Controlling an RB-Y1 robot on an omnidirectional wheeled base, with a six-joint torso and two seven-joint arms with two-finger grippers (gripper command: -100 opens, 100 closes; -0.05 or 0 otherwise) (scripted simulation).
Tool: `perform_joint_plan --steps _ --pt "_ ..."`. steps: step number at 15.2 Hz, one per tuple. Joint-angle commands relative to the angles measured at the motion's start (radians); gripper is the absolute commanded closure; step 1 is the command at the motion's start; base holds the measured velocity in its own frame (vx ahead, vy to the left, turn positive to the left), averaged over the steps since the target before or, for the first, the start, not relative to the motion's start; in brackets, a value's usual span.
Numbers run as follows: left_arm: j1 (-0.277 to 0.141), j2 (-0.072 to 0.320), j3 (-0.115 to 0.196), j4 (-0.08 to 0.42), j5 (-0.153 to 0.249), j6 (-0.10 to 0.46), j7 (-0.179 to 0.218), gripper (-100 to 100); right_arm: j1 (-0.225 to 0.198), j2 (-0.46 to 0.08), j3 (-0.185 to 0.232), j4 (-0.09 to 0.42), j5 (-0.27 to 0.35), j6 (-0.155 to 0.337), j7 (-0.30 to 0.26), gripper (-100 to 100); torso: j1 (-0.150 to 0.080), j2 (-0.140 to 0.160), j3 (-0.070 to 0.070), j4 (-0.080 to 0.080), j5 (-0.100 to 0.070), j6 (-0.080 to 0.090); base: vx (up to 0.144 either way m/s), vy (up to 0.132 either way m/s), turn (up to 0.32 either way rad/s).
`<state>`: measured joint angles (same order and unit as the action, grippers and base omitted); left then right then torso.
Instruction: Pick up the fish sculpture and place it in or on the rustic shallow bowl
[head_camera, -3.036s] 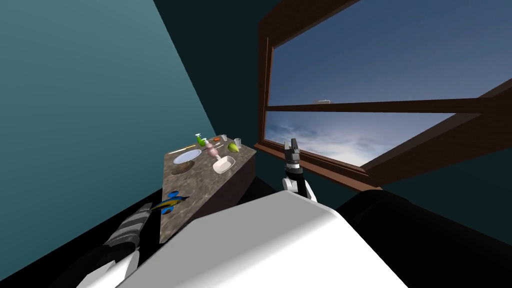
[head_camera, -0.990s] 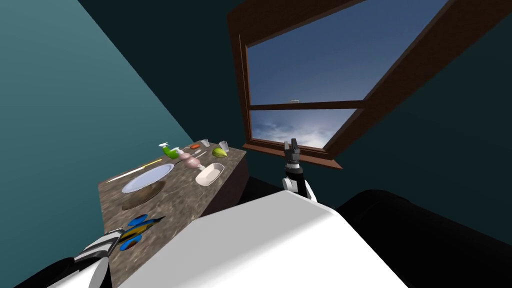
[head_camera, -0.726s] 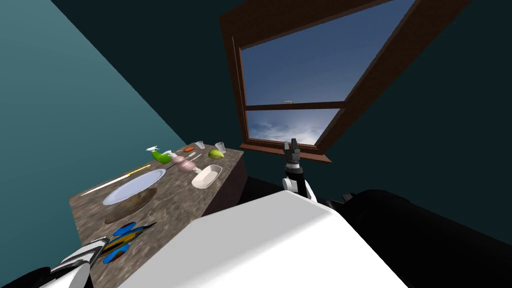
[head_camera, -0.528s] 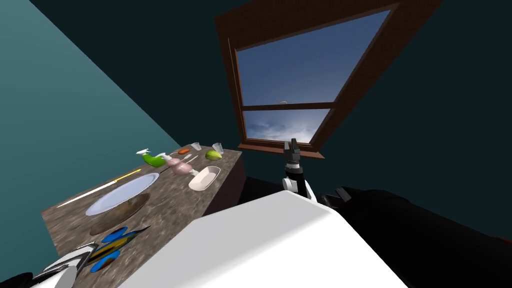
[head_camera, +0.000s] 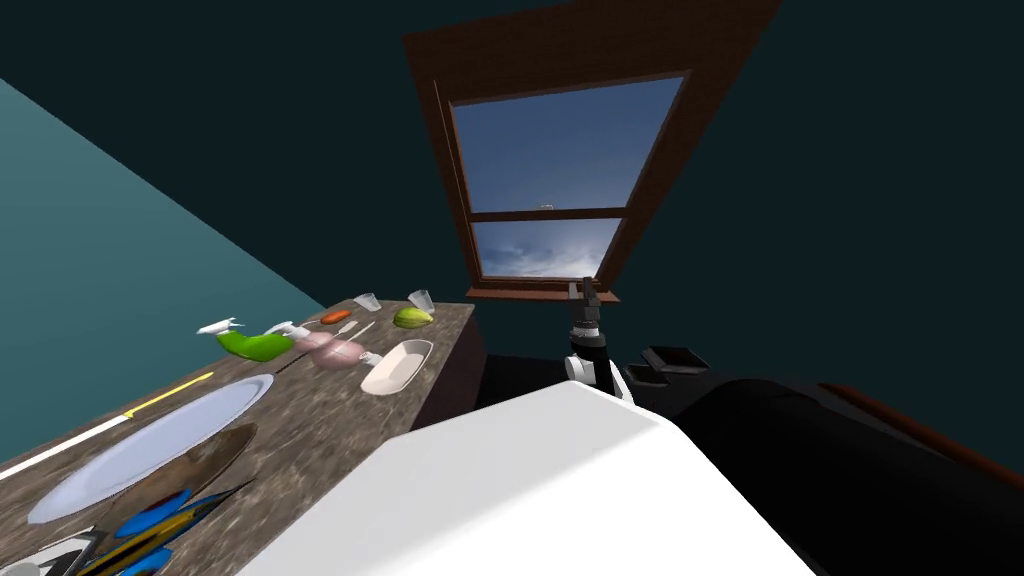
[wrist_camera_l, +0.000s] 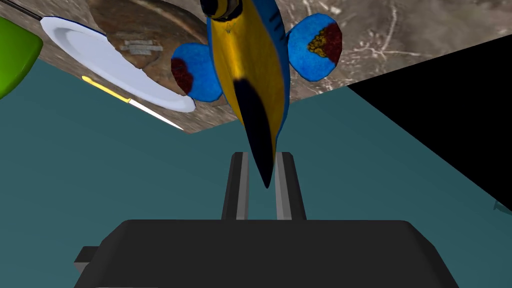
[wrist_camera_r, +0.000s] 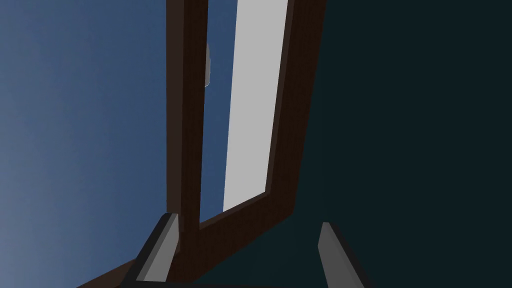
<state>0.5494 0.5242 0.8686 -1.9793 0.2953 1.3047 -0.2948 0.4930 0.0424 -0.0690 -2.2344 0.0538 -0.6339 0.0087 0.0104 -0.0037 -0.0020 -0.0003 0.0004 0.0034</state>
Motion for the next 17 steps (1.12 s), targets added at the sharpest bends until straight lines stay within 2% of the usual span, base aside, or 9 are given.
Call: perform_joint_plan --steps 1,2,4,5,7,8,13,17 --pt "-0.02 0.046 0.036 0.05 0.026 0.048 0.008 100 0.0 0.0 0.0 0.0 0.0 0.0 0.0 0 0.0 0.0 0.0 0.0 0.0 0.0 -0.035 0.057 -0.299" --pt "-0.02 0.046 0.036 0.051 0.026 0.048 0.008 100 0.0 0.0 0.0 0.0 0.0 0.0 0.0 0 0.0 0.0 0.0 0.0 0.0 0.001 -0.034 0.056 -0.213" --pt "-0.037 0.092 0.075 0.099 0.053 0.095 0.015 100 0.0 0.0 0.0 0.0 0.0 0.0 0.0 0 -0.001 -0.001 0.0 0.0 -0.001 0.0 -0.038 0.048 -0.259" --pt "-0.037 0.092 0.075 0.099 0.053 0.095 0.015 100 0.0 0.0 0.0 0.0 0.0 0.0 0.0 0 -0.001 -0.001 0.0 0.0 -0.001 0.001 -0.036 0.054 -0.218" --pt "-0.052 0.134 0.111 0.144 0.078 0.139 0.022 100 0.0 0.0 0.0 0.0 0.0 0.0 0.0 0 0.0 -0.001 -0.001 0.0 -0.001 0.001 -0.037 0.06 -0.204" --pt "-0.052 0.134 0.111 0.144 0.078 0.139 0.022 100 0.0 0.0 0.0 0.0 0.0 0.0 0.0 0 0.0 -0.001 -0.001 0.0 -0.001 0.001 -0.039 0.053 -0.197" --pt "-0.083 0.222 0.187 0.241 0.131 0.231 0.035 100 0.0 0.0 0.0 0.0 0.0 0.0 0.0 0 0.0 -0.003 -0.002 0.0 -0.002 0.003 -0.039 0.054 -0.258" --pt "-0.098 0.269 0.23 0.294 0.158 0.281 0.041 100 0.0 0.0 0.0 0.0 0.0 0.0 0.0 0 -0.001 -0.004 -0.002 0.0 -0.002 0.002 -0.033 0.051 -0.188"
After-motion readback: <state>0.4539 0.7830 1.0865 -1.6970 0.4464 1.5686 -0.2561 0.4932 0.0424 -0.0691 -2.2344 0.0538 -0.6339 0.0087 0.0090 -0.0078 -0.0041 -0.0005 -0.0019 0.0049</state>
